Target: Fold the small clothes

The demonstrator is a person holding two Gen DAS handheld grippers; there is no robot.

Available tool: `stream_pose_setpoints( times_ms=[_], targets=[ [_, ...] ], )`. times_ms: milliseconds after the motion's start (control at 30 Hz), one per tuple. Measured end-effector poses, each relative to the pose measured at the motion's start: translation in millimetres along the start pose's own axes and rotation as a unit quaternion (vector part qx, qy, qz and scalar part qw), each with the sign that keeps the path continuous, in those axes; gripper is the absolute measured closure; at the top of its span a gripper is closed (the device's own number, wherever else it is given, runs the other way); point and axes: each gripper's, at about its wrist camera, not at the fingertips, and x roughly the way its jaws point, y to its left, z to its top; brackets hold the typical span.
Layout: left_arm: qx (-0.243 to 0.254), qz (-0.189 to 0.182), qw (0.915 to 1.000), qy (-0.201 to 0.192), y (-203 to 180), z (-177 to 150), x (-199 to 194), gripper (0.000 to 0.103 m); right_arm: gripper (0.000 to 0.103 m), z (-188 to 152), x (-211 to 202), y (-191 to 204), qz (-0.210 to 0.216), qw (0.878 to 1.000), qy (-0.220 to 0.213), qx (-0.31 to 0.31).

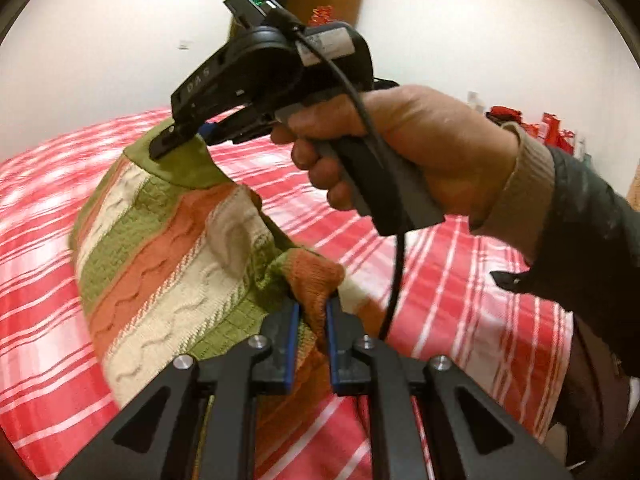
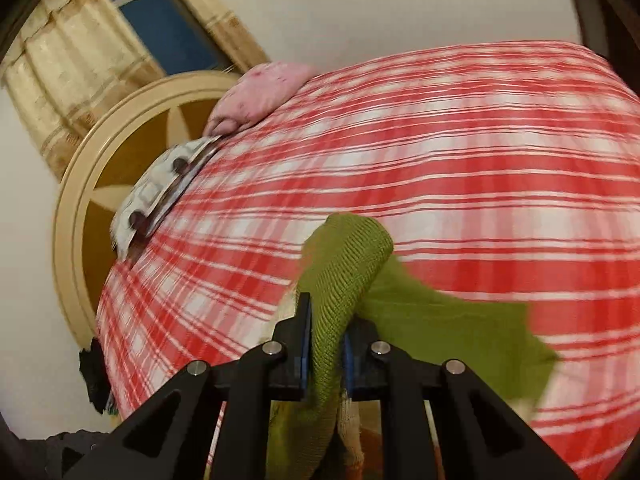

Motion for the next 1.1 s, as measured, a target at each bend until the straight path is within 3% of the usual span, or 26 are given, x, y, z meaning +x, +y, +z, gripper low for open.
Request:
stream_pose_setpoints(
  times_ms=[133,233,400,467,500,533,567,600,633,767,833,967,1100],
  targets=[
    [0.006,-0.021,0.9995,0.023,-10.3,9.2,37.1,0.091,0.091,-10.4,-24.6,-45.1,-0.027,0.999,0.000,0.023],
    [0.017,-0.016,0.9988,0.044,-14.7,4.6,56.1,0.091,0.091,-25.7,-29.6,-79.0,-0.046,0.998,0.011,0.044],
    [0.030,0.004,0.9964,0.079,-13.9,-8.0,64.2,0.086,0.090,-55.7,-17.3,-124.8,-0.042,0.995,0.030,0.082],
    [0.037,0.016,0.9962,0.077,-16.4,-7.9,59.1,0.081,0.073,-64.2,-11.8,-130.4,-0.041,0.995,0.035,0.085],
    [0.038,0.021,0.9963,0.074,-18.8,-5.5,54.7,0.072,0.042,-67.7,-13.6,-133.1,-0.048,0.995,0.030,0.088],
    [0.039,0.029,0.9963,0.070,-22.9,-2.7,53.7,0.057,0.010,-70.1,-17.1,-133.9,-0.047,0.995,0.026,0.088],
    [0.042,0.035,0.9967,0.059,-22.9,-1.5,45.4,0.048,0.007,-72.3,-22.8,-133.1,-0.043,0.995,0.019,0.085],
    [0.044,0.048,0.9968,0.045,-23.5,0.0,36.1,0.033,0.007,-75.0,-34.1,-128.5,-0.039,0.996,0.005,0.076],
    [0.047,0.061,0.9964,0.035,-19.9,3.0,31.5,0.025,0.007,-77.1,-43.1,-123.3,-0.036,0.997,-0.002,0.068],
    [0.074,0.121,0.9894,0.029,-18.9,6.7,20.7,0.024,0.007,-91.8,-83.7,-95.2,-0.055,0.997,-0.037,0.037],
    [0.074,0.133,0.9879,0.033,-13.7,4.1,18.7,0.024,0.007,-102.9,-94.6,-77.4,-0.057,0.997,-0.043,0.022],
    [0.050,0.142,0.9872,0.053,2.8,-2.5,19.5,0.024,0.008,-122.8,-91.2,-52.4,-0.057,0.998,-0.025,0.002],
    [0.046,0.152,0.9847,0.070,12.1,-10.7,22.7,0.024,0.007,-145.1,-66.9,-48.0,-0.087,0.996,0.009,0.001]
  ],
)
